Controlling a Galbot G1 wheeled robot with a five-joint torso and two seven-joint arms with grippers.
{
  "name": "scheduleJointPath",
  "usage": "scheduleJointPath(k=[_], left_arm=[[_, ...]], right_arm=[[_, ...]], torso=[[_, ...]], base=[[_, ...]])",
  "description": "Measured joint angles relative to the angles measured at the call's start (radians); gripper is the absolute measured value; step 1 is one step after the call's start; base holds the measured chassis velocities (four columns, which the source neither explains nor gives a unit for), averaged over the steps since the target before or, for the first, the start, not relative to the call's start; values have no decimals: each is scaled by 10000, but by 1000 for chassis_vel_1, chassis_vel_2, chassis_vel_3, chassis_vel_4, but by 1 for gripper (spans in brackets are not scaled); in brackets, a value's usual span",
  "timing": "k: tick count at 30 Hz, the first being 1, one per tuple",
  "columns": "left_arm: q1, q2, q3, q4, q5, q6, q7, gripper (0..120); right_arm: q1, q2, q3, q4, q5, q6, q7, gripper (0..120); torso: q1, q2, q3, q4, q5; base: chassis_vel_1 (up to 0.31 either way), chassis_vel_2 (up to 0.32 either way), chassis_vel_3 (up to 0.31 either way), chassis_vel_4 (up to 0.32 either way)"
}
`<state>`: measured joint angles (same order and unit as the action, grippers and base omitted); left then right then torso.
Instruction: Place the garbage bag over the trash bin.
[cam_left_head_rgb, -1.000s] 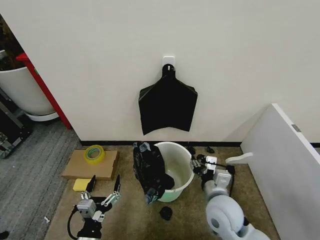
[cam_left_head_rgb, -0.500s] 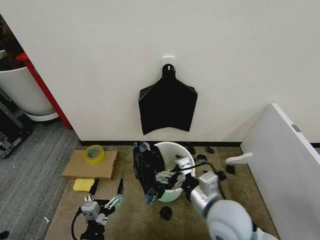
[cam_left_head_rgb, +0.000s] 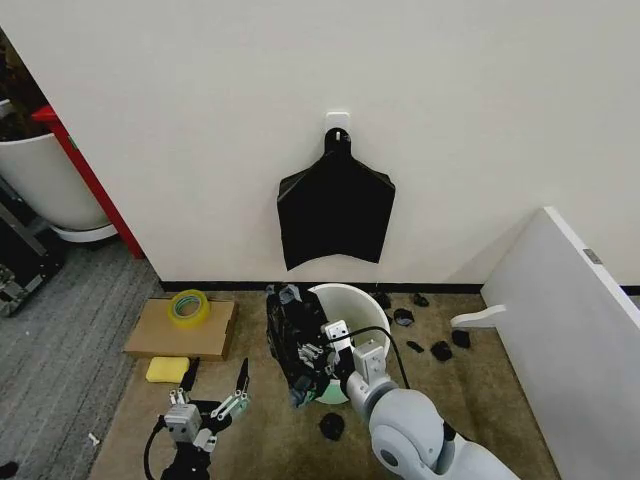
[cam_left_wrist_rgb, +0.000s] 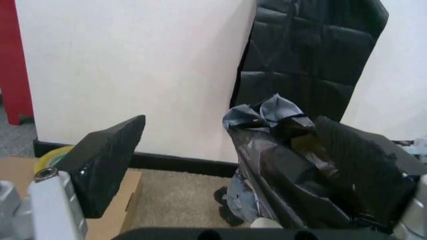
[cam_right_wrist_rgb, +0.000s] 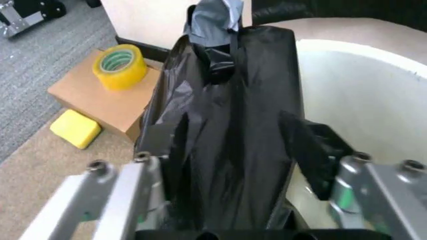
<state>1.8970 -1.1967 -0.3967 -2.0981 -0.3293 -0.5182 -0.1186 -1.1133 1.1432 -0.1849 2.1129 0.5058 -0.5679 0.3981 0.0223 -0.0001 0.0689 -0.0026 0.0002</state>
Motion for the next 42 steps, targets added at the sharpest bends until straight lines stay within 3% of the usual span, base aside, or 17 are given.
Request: scheduleJointPath(k=[12, 23, 29, 32, 35, 37, 42], left_arm=[[-51, 96, 27, -80, -117, 132, -43, 100], [-544, 587, 649, -722, -270, 1070, -317, 100], [-1197, 1185, 981, -867, -414, 2270, -706, 100], [-1625, 1605, 1144, -1042, -813, 3342, -1254, 100], [-2388, 2138, 1314, -1367, -1801, 4731, -1919, 100], [-2607, 2245, 1354, -1442, -2056, 5012, -2019, 100], [-3880, 2637, 1533, -1906, -3933, 6829, -2718, 99]], right_arm=[[138, 74, -84, -230, -118, 31, 279, 1], [-31, -277, 456, 243, 94, -34, 546, 0], [-144, -416, 602, 244, 157, 15, 627, 0], [-157, -414, 603, 232, 159, 21, 641, 0], [-183, -373, 586, 206, 143, 22, 662, 0], [-186, -357, 580, 203, 137, 21, 664, 0], [-94, -284, 490, 121, 92, 6, 670, 0]], torso=[[0, 0, 0, 1, 1], [0, 0, 0, 1, 0], [0, 0, 0, 0, 0], [0, 0, 0, 3, -1], [0, 0, 0, 1, 0], [0, 0, 0, 2, -1], [0, 0, 1, -2, 1]], base=[[0, 0, 0, 0], [0, 0, 0, 0], [0, 0, 0, 0], [0, 0, 0, 0], [0, 0, 0, 0], [0, 0, 0, 0], [0, 0, 0, 0]])
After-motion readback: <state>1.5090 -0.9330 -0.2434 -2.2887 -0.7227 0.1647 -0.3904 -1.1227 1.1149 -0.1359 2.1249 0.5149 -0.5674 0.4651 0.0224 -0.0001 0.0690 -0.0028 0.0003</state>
